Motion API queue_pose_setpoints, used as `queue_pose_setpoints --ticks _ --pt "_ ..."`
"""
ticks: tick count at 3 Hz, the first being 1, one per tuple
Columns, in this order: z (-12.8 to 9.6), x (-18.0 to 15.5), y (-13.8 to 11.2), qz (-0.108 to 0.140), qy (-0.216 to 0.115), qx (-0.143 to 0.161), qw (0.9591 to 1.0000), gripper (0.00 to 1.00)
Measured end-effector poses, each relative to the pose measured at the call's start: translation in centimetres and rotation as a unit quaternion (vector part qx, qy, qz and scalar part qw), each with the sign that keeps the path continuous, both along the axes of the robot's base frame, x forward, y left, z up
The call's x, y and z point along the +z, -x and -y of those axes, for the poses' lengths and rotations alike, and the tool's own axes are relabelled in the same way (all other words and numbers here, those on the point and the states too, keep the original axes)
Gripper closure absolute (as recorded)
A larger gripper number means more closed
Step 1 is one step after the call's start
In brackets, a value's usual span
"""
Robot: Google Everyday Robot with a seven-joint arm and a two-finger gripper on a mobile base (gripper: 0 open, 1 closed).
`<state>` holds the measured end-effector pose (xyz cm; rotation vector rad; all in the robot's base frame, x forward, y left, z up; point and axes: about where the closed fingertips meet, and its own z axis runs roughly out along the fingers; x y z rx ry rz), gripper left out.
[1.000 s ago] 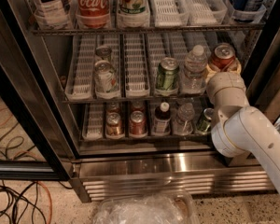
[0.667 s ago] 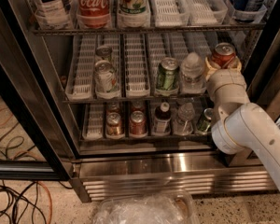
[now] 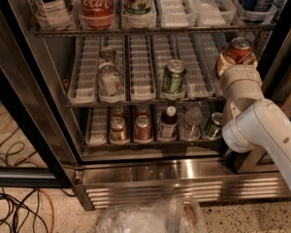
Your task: Pick coke can from middle shelf of fridge
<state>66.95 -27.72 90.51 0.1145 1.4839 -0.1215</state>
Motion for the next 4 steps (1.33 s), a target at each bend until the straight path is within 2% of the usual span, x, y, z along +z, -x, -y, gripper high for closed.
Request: queue_pose_setpoints --ticks 2,4 --pt "1.0 0.4 0.2 0.002 -0.009 -0.013 0.9999 1.00" --pt "1.8 1.2 2.4 0.011 -0.015 -0.019 0.9996 1.00"
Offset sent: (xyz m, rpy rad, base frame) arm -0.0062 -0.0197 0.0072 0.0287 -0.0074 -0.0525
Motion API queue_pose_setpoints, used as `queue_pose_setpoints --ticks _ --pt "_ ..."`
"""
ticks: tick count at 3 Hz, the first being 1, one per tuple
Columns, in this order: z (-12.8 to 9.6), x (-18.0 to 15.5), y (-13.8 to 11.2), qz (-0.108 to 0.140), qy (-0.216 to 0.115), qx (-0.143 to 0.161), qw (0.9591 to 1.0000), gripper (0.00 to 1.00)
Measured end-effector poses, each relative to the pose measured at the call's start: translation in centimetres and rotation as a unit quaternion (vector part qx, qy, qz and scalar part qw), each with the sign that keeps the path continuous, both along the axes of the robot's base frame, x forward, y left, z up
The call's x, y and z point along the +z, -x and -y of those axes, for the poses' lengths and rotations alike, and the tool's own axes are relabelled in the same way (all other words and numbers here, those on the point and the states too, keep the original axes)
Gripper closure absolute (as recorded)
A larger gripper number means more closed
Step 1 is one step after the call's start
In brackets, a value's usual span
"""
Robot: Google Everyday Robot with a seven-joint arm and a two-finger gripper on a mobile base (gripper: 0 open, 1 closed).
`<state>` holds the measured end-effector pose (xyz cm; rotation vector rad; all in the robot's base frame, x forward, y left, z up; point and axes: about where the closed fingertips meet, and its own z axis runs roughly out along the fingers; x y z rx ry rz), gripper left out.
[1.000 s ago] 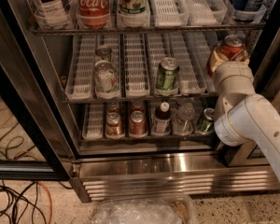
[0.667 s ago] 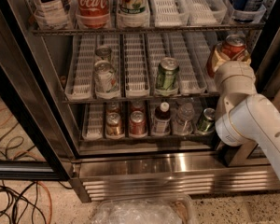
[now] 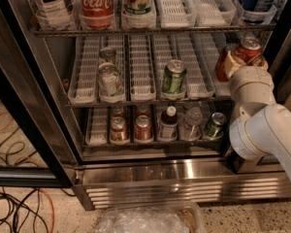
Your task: Pick coke can from middle shelf of fridge
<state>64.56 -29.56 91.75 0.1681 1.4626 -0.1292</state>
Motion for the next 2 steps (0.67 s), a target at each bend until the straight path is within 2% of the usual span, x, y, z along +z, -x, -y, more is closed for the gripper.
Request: queue_pose_setpoints --ticks 1,2 --pt "-0.3 -0.4 1.8 -0.006 0.003 0.015 0.9999 1.00" --pt "-1.4 -1.4 3.4 -0.020 0.009 0.047 0.9986 1.00"
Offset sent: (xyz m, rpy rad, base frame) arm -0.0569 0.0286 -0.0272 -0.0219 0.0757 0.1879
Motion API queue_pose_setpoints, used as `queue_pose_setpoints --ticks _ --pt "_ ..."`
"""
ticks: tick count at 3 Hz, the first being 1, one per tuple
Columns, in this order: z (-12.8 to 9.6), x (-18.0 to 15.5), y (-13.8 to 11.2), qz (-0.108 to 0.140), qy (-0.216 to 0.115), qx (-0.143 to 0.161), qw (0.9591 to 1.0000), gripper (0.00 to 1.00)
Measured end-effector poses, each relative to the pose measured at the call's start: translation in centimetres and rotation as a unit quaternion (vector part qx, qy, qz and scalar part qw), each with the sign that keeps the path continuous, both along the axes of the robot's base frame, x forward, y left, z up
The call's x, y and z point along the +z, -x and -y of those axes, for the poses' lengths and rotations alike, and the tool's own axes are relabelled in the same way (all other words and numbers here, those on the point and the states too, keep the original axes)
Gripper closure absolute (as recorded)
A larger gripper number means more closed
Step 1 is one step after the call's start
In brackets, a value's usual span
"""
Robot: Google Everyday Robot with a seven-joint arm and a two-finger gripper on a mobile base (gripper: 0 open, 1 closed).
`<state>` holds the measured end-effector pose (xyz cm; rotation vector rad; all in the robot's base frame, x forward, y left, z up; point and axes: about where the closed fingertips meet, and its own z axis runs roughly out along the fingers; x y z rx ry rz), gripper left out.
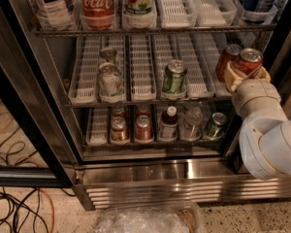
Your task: Pick coke can from middle shelf of fridge
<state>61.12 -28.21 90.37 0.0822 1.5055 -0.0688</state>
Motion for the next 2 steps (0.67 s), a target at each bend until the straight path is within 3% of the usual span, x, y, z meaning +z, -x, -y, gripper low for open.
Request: queue_pose_setpoints --ticks 1,2 --pt "-1.0 -1.1 1.5 -0.018 0.016 0.049 0.9985 1.00" --pt "-1.8 -1.9 2.9 -0.041 0.056 0.097 0.9929 1.00"
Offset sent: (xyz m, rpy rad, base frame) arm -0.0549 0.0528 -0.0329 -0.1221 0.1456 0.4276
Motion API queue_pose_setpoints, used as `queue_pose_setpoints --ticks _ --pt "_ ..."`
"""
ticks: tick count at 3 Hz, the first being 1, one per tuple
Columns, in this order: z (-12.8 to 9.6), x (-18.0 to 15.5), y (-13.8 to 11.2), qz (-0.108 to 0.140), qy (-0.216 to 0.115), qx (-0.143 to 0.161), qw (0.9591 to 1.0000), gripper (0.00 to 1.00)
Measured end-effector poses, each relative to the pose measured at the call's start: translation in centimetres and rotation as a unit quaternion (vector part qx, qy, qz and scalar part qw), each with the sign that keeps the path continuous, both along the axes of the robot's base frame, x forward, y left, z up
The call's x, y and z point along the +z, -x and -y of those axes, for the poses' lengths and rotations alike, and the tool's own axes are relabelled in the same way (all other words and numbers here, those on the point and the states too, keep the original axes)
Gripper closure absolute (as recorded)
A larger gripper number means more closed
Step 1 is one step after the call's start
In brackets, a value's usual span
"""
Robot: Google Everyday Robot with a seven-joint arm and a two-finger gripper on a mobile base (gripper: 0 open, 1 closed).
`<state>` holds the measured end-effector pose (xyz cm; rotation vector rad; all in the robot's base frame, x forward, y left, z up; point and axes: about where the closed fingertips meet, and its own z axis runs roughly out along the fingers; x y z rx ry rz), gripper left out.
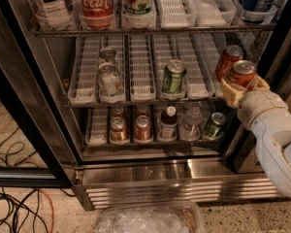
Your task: Pick coke can from middle shelf of fridge
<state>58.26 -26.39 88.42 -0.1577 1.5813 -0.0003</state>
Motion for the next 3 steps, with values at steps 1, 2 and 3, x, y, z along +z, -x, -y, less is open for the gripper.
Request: queue_pose_setpoints --ticks 1,2,3 --pt "-2.0 -1.3 1.4 -0.025 0.026 0.053 0.9979 1.00" --pt "-4.4 -2.1 2.8 -0.045 0.040 0.106 0.9925 1.00" --pt "-4.9 -2.6 4.9 -0.056 0.041 0.173 0.9825 1.00"
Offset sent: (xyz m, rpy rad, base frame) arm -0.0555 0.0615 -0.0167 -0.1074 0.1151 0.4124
